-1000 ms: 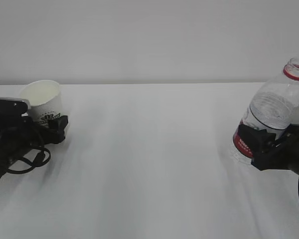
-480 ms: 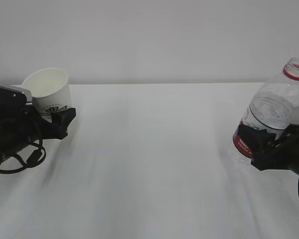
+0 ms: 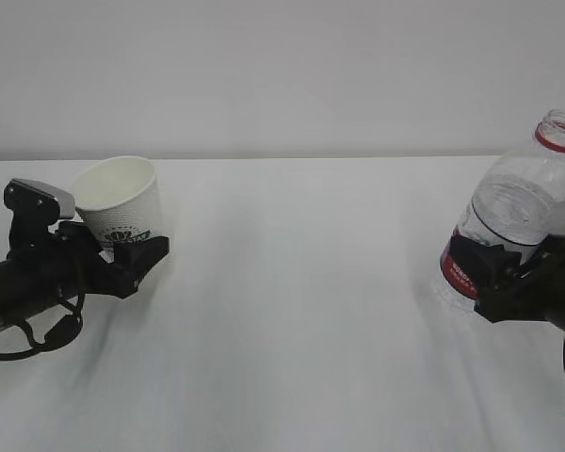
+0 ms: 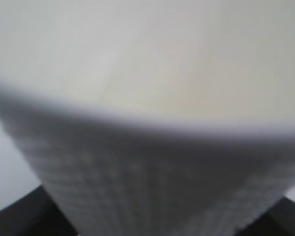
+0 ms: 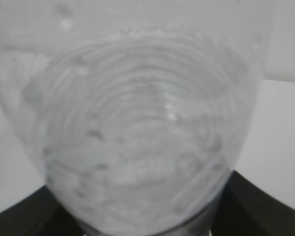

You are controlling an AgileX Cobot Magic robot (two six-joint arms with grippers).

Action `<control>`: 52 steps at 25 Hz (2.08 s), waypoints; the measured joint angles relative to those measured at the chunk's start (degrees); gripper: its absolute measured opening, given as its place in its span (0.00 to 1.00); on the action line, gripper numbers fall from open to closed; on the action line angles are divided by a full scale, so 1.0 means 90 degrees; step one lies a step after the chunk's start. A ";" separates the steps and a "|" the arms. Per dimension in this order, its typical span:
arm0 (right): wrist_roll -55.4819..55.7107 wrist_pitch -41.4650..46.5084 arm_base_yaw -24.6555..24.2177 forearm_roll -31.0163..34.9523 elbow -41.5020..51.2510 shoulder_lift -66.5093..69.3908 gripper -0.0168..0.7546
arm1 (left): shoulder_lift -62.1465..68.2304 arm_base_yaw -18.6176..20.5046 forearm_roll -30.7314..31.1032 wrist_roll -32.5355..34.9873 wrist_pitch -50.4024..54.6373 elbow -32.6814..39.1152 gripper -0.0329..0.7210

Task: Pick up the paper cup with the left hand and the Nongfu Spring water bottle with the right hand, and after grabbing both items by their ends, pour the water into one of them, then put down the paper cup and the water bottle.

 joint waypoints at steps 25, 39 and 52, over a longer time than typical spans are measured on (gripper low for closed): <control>0.0000 0.0075 0.0000 -0.0476 0.0000 0.0000 0.65 | -0.0367 -0.0468 0.2481 -0.0441 0.0000 0.0000 0.79; 0.0000 0.0244 0.0000 -0.0931 -0.0027 0.0000 0.65 | -0.0372 -0.1709 0.2518 -0.0440 0.0000 0.0000 0.79; 0.0430 0.1022 0.0000 -0.1950 -0.0722 0.0000 0.65 | -0.0372 -0.2473 0.2521 -0.0440 0.0000 0.0000 0.79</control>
